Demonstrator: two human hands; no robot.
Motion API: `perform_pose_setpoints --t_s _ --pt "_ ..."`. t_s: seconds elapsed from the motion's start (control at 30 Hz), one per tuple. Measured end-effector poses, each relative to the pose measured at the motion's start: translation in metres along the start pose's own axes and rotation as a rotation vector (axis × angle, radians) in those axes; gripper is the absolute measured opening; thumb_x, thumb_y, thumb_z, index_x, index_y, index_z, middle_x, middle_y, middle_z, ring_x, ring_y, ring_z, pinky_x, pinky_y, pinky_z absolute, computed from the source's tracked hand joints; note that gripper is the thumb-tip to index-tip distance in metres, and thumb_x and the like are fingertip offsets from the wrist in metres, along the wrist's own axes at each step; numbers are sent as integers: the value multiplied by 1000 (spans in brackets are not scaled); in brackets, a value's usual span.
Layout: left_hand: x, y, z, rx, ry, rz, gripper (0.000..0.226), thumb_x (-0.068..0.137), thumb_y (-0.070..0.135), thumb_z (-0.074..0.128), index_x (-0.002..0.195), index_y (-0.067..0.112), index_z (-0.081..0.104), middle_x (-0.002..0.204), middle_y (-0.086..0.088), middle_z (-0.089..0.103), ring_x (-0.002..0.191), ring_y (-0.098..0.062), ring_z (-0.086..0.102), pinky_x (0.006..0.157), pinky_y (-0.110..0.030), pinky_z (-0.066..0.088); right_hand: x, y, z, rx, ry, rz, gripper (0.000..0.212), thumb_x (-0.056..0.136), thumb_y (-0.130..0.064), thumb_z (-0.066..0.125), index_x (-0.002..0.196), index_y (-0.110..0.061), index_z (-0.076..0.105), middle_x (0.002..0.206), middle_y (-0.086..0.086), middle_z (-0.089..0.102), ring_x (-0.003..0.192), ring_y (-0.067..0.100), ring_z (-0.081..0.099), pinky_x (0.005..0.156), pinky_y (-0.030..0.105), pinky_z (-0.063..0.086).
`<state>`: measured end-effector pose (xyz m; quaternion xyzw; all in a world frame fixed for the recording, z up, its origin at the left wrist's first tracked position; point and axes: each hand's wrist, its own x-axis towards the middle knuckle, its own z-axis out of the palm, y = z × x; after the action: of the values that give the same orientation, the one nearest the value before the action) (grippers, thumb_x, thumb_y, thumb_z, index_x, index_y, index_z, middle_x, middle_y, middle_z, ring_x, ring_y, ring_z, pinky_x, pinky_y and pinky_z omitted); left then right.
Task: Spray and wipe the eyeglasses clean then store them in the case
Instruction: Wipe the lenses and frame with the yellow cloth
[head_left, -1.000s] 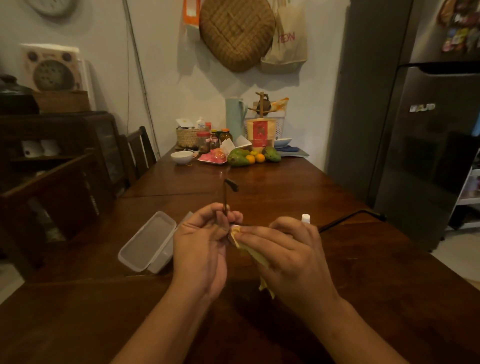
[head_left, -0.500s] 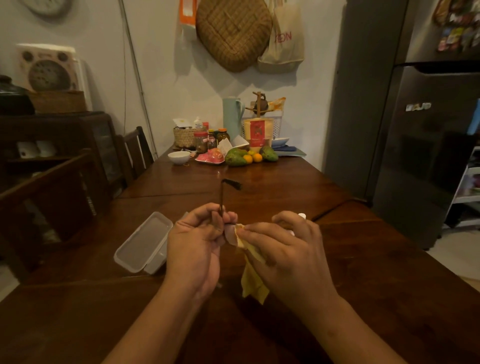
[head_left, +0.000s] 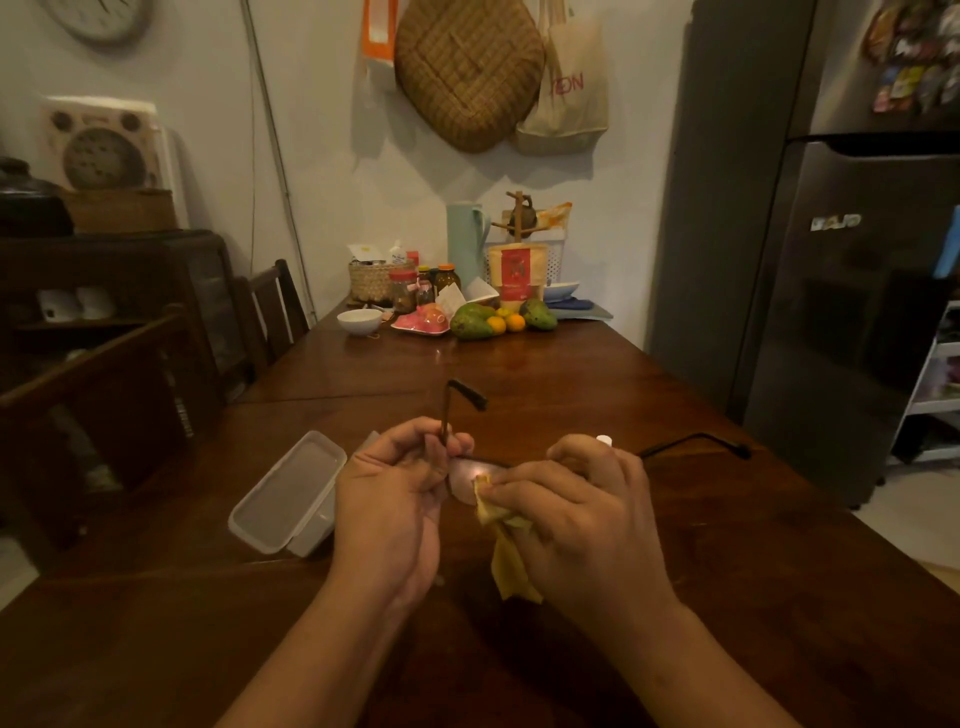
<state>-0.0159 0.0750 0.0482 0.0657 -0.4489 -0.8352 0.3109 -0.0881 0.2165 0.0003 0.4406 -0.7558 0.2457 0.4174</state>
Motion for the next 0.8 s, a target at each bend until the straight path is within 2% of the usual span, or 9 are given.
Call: perform_pose_setpoints --t_s 0.07,0.17,0.3,0.37,0.47,0.57,0.7,0.8 --pt "1 -1 -1 -2 -9 -10 15 86 -5 51 91 0 64 77 -11 69 76 -20 69 65 -27 60 -1 -3 1 -41 -44 33 40 75 -36 81 113 -35 68 115 -19 68 117 17 49 85 42 38" --pt "2 -5 -2 -10 9 -37 18 88 -6 50 89 2 67 78 -12 71 77 -20 70 67 -26 60 1 -4 4 -27 -91 48 38 84 -42 69 122 -37 65 123 -21 64 124 16 46 88 38 32" --pt "0 -6 -2 -23 -4 -36 16 87 -6 53 87 2 67 77 -12 70 77 -19 70 63 -25 59 -1 -2 8 59 -72 -15 34 93 -37 53 125 -36 65 126 -20 64 123 15 46 88 32 30" --pt "1 -5 -2 -9 1 -16 16 87 -6 52 86 2 66 75 -11 70 76 -19 69 65 -26 59 -2 0 8 87 -34 -22 29 93 -37 56 119 -35 69 121 -19 67 119 16 48 85 34 34" --pt "3 -5 -1 -3 27 -14 26 88 -11 48 81 5 68 75 -12 70 78 -21 69 76 -30 57 -2 3 6 89 -20 17 23 90 -44 60 108 -36 72 113 -21 69 118 16 51 83 41 39" --pt "4 -5 -1 1 41 -10 34 88 -14 46 76 7 70 74 -13 70 78 -21 69 86 -36 52 -2 3 5 74 -24 60 26 89 -48 61 110 -38 71 113 -21 69 119 18 52 83 42 38" --pt "-1 -5 1 24 42 -31 32 89 -14 44 80 5 68 74 -13 70 74 -19 69 74 -30 58 -2 -2 9 72 -40 118 33 90 -54 56 114 -37 71 114 -21 69 119 16 50 83 39 37" --pt "-1 -5 -1 37 46 -58 31 91 -12 44 83 5 69 75 -13 71 75 -19 69 76 -30 56 -2 -4 8 106 -78 114 36 92 -57 52 115 -36 71 115 -22 68 120 12 46 82 37 37"
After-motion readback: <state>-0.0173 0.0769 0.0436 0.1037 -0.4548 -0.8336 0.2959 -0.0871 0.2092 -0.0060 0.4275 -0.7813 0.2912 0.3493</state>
